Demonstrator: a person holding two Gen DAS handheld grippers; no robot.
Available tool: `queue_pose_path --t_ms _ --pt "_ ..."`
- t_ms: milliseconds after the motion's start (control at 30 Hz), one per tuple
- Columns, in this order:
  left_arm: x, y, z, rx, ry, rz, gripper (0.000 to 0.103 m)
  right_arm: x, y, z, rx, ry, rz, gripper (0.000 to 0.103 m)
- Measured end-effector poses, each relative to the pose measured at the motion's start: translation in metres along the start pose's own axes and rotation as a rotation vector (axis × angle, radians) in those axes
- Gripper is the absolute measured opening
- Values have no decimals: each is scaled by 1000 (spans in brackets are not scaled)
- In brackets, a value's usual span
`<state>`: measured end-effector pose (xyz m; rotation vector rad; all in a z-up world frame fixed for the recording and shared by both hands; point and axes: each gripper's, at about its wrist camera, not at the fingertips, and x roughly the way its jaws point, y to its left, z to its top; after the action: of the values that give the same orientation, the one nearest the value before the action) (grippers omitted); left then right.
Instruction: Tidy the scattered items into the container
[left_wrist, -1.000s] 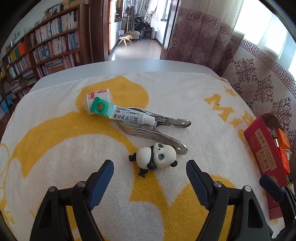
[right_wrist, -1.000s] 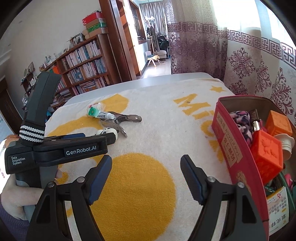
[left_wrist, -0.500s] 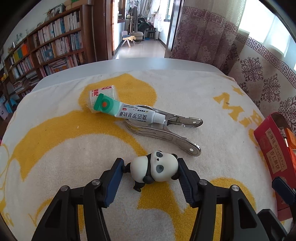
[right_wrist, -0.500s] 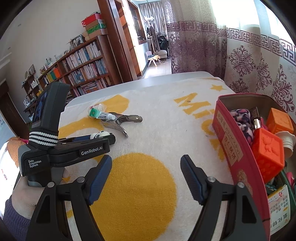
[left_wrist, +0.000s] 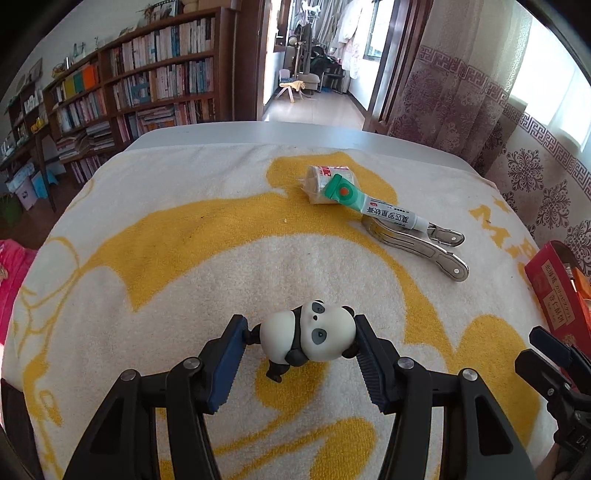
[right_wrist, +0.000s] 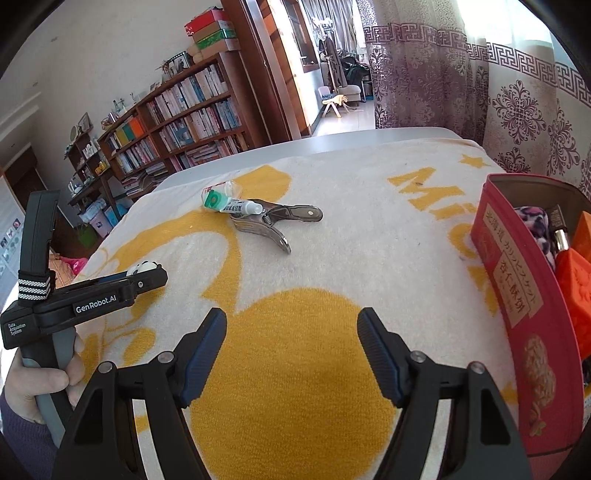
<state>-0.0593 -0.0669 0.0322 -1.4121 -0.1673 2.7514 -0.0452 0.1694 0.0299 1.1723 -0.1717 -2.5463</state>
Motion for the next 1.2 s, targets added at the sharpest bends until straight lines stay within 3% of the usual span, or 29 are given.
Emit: queue_pose_path --t_ms 100,233,400,633,867,1000,1200 --pt "-1 7 -2 -14 0 -13 59 11 10 11 -37 47 7 56" --pt "-2 12 -4 -46 10 -40 60 30 30 36 -145 67 -15 51" --pt "-7 13 -3 -54 -3 -52 60 64 43 70 -210 92 20 50" --pt "-4 16 -4 -74 10 -70 60 103 61 95 -338 113 -30 50" --pt "1 17 -6 -82 25 -75 60 122 69 99 -394 139 -42 46" --pt "3 19 -7 -90 30 -74 60 119 74 97 -416 142 -36 25" --pt "2 19 -7 -87 28 -74 60 101 64 89 -332 160 32 19"
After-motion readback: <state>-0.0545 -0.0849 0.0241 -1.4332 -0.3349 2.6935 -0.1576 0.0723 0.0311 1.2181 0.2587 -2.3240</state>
